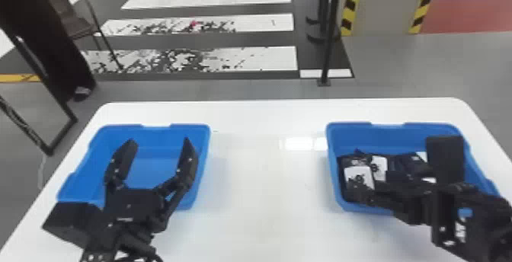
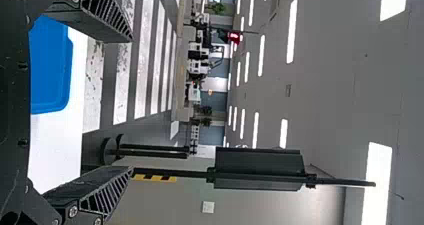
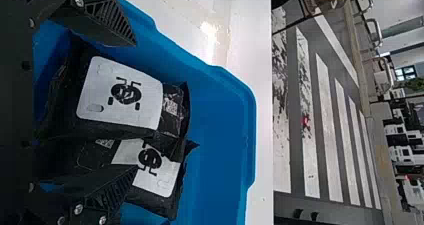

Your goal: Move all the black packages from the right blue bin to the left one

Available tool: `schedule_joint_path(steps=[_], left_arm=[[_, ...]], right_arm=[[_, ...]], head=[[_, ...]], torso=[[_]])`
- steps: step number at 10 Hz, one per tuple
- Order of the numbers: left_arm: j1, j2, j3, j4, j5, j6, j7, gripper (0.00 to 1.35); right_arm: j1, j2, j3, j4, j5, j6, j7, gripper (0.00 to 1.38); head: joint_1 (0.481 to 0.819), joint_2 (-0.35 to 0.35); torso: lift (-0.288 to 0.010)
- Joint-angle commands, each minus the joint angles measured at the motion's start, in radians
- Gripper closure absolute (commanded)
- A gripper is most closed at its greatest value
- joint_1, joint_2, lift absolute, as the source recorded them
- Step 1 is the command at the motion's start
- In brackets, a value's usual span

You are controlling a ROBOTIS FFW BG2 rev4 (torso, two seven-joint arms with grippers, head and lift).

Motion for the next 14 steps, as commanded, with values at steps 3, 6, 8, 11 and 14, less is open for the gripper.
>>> schedule_joint_path(steps=[3, 6, 8, 11, 14], left_arm=[[-0.005, 0.002, -0.004, 0.014, 0.000, -0.006, -0.004, 0.14], [-0.007, 0.002, -0.004, 0.021, 0.000, -0.006, -0.007, 0.14], [-0.005, 0.002, -0.002, 0.023, 0.004, -0.009, -0.009, 0.14], [-0.002, 0.002, -0.004, 0.023, 0.006, -0.014, -0.009, 0.14], [-0.002, 0.002, -0.016, 0.028, 0.056, -0.053, -0.009, 0.14]], right_arm=[[-0.013, -0.003, 0.000, 0.032, -0.034, 0.005, 0.003, 0.64], [-0.030, -0.006, 0.000, 0.089, -0.107, 0.008, 0.011, 0.90], [-0.030, -0.008, -0.004, 0.133, -0.183, -0.024, 0.015, 1.13], [0.017, -0.001, -0.042, 0.049, -0.177, -0.107, 0.014, 1.13], [0.071, 0.006, -0.128, -0.083, -0.203, -0.137, 0.015, 1.13]], head=[[0.695, 0.098], [0.695, 0.106], [0.695, 0.113], [0.695, 0.123], [0.695, 0.094]], torso=[[-0.154], [-0.154], [-0.154], [-0.154], [-0.154]])
